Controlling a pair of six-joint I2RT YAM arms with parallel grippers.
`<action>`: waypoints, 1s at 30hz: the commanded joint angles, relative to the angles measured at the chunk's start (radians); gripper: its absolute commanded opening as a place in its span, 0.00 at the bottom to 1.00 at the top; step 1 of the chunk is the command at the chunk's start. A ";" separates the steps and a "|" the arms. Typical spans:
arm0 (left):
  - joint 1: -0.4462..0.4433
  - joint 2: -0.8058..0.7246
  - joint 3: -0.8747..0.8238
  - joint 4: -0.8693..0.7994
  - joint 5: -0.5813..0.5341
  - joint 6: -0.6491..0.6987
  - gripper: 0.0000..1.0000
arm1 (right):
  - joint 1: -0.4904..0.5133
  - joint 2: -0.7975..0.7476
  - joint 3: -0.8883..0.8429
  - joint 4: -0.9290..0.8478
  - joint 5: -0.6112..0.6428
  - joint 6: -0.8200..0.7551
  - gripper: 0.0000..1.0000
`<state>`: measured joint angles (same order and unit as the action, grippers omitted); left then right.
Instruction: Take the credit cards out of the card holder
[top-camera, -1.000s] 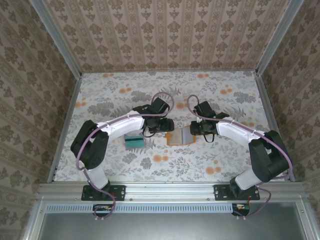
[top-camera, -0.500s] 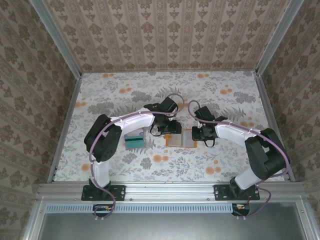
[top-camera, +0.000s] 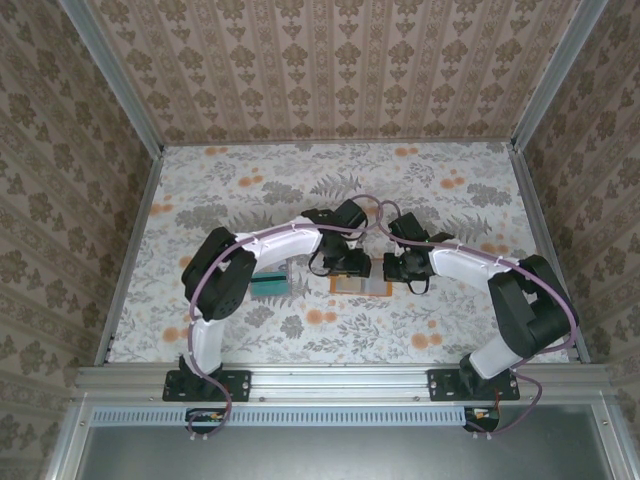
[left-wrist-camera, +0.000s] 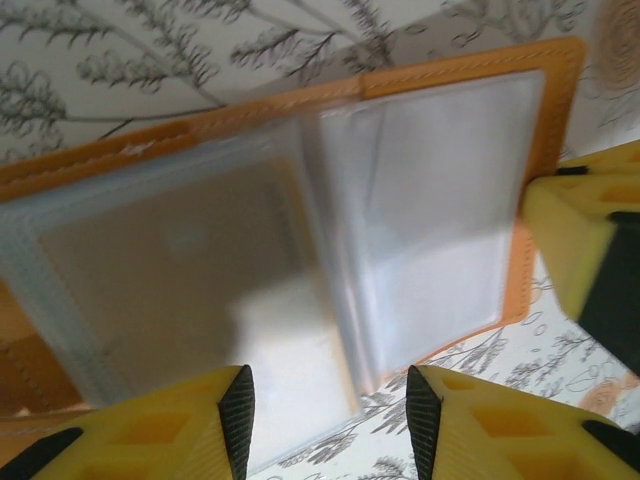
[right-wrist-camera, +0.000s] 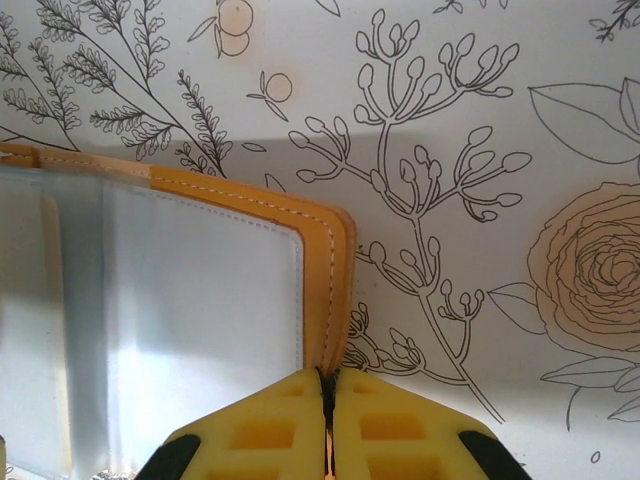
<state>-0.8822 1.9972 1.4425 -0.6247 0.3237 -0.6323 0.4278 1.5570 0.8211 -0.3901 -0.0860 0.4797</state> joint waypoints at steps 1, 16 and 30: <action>0.012 -0.025 -0.040 -0.041 -0.038 -0.017 0.47 | -0.004 0.014 0.016 0.008 0.003 0.020 0.10; 0.045 -0.079 -0.126 0.016 -0.081 -0.070 0.46 | -0.004 0.014 0.013 0.007 0.000 0.021 0.10; 0.069 -0.090 -0.152 0.064 -0.043 -0.075 0.47 | -0.004 0.030 0.025 0.010 -0.008 0.019 0.11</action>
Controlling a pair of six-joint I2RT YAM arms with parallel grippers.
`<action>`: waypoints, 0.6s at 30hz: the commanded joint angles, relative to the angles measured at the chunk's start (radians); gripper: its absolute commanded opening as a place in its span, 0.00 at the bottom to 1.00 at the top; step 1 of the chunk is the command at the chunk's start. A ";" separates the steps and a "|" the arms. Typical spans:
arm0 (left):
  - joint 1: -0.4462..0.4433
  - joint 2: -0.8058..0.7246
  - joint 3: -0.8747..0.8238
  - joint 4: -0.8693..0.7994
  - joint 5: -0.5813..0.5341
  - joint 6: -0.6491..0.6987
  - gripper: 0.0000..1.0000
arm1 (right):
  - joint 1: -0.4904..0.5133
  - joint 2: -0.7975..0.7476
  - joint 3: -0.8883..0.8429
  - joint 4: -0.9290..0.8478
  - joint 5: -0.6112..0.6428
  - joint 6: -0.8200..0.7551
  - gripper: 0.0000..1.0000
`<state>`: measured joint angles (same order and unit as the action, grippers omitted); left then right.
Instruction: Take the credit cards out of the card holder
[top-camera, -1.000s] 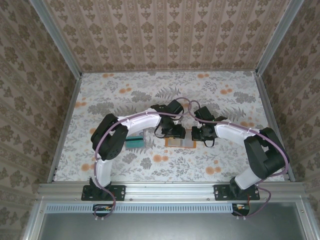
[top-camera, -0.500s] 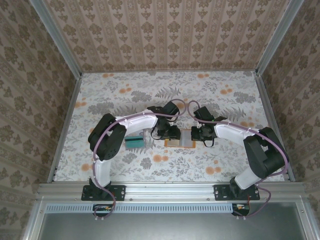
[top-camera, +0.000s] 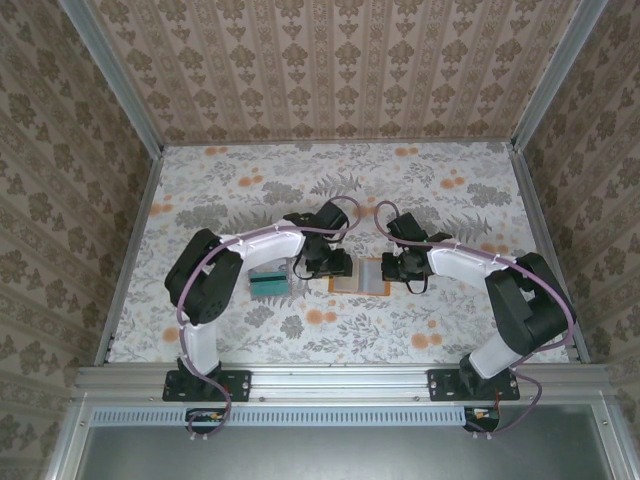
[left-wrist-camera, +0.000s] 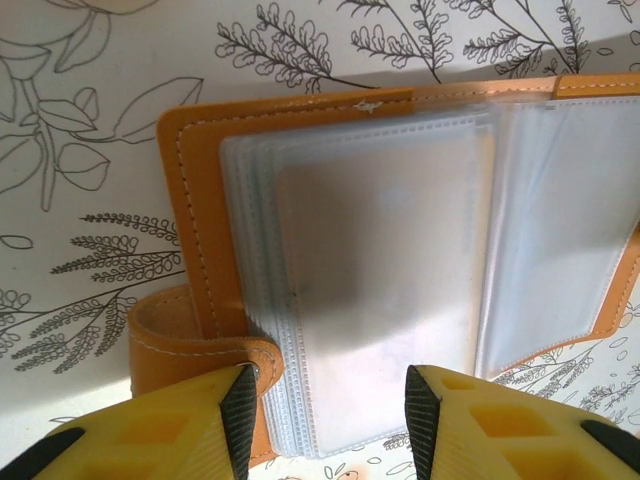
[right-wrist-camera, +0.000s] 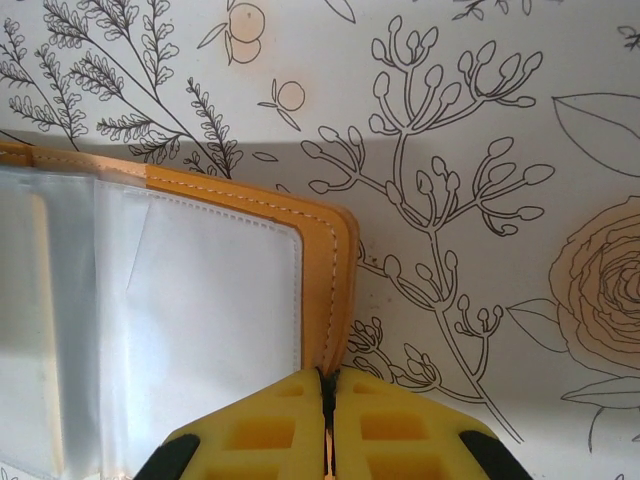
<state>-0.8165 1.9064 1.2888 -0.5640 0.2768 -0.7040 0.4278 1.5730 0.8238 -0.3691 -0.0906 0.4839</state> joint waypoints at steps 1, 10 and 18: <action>0.003 0.001 0.001 0.008 0.008 -0.001 0.47 | -0.004 0.015 0.024 -0.012 -0.003 0.015 0.10; -0.006 0.014 0.015 0.016 0.027 0.012 0.47 | -0.004 0.017 0.023 -0.013 -0.005 0.013 0.11; -0.013 0.030 0.028 0.016 0.044 0.022 0.47 | -0.004 0.016 0.017 -0.011 -0.005 0.015 0.11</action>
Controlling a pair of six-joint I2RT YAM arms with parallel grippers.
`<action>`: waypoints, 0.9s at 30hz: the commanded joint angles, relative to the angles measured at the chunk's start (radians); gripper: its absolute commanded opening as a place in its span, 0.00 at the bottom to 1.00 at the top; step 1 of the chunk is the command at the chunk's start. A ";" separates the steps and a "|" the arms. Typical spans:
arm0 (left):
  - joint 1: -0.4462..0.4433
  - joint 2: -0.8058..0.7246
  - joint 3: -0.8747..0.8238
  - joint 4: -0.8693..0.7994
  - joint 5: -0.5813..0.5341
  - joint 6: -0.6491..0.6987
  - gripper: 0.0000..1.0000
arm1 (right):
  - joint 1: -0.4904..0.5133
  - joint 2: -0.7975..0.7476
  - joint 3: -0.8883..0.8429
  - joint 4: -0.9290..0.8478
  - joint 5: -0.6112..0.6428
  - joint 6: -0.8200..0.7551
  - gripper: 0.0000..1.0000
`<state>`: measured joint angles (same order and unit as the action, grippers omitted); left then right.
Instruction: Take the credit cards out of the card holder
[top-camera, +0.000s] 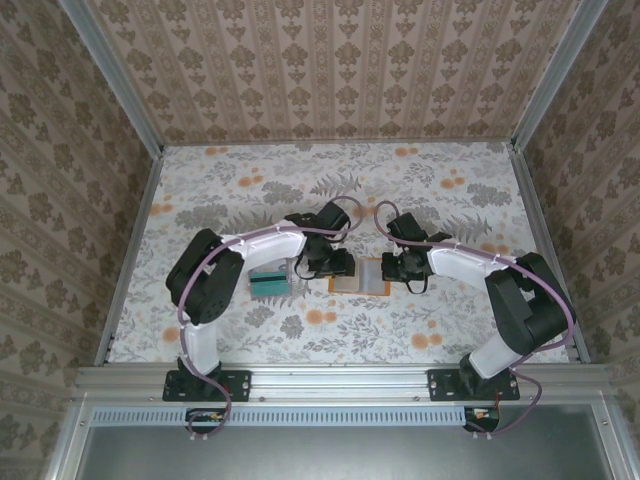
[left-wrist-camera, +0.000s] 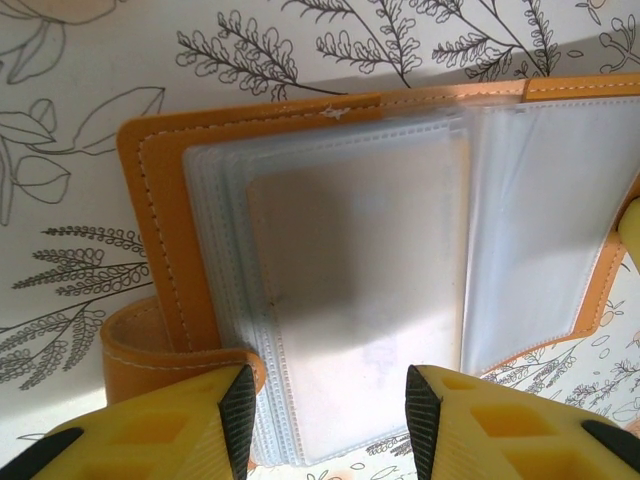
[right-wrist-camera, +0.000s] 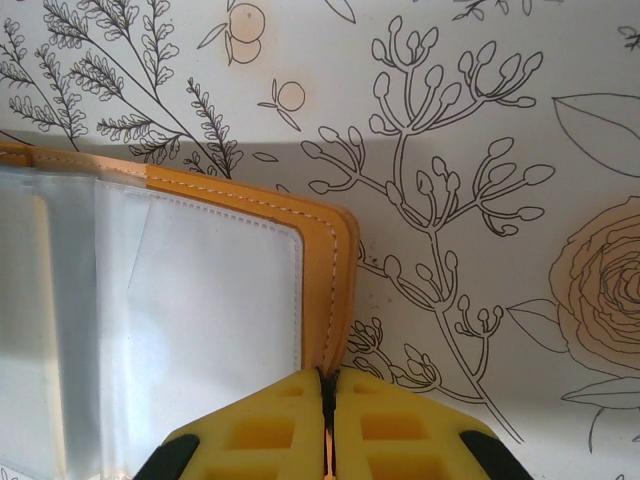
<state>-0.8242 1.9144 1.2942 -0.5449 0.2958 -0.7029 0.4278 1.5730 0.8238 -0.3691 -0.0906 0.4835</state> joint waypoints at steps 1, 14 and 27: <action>-0.007 0.021 0.025 -0.001 0.025 0.023 0.47 | -0.004 0.012 0.018 -0.013 -0.006 0.015 0.11; -0.012 0.076 0.052 -0.018 0.057 0.030 0.47 | -0.004 0.010 0.017 -0.012 -0.010 0.017 0.11; -0.032 0.085 0.101 -0.011 0.078 0.066 0.47 | -0.003 0.009 0.015 -0.012 -0.011 0.022 0.12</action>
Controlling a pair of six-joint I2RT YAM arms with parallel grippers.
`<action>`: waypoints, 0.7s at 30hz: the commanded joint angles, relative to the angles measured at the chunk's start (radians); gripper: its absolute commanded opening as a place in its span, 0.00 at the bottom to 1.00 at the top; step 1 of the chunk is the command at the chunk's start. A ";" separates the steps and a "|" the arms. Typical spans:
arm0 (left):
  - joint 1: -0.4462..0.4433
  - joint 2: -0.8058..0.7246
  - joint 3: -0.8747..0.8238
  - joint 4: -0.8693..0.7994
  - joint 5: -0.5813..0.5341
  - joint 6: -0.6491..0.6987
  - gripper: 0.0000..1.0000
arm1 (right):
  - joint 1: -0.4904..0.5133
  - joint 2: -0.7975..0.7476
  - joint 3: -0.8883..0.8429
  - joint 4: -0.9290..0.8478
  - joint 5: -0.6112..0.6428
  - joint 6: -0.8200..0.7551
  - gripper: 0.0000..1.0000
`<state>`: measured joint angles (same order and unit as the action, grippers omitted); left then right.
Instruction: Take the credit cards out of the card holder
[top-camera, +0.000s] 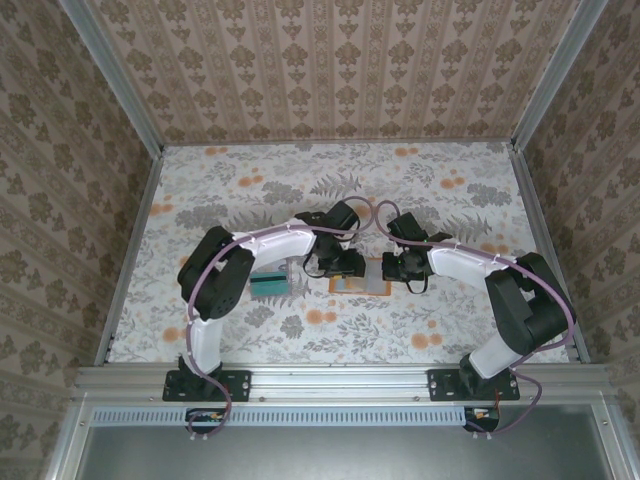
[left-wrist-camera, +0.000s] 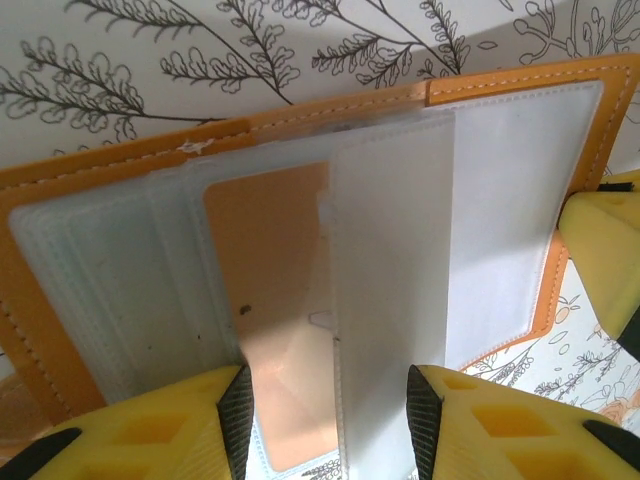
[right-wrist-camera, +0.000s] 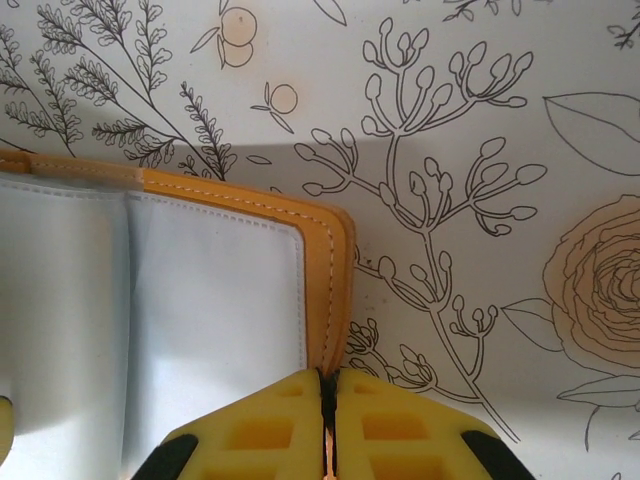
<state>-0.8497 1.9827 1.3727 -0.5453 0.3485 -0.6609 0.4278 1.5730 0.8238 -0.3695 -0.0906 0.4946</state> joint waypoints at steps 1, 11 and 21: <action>-0.006 0.014 0.022 -0.010 0.026 0.024 0.48 | -0.003 0.009 0.017 -0.012 -0.011 0.011 0.12; -0.012 -0.013 0.039 -0.014 0.026 0.043 0.70 | -0.003 0.013 0.015 -0.010 -0.011 0.013 0.14; -0.018 -0.030 0.034 0.021 0.055 0.054 1.00 | -0.004 0.004 0.011 -0.011 -0.003 0.020 0.20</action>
<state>-0.8612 1.9812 1.3972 -0.5335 0.3859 -0.6273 0.4278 1.5730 0.8238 -0.3695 -0.0906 0.5022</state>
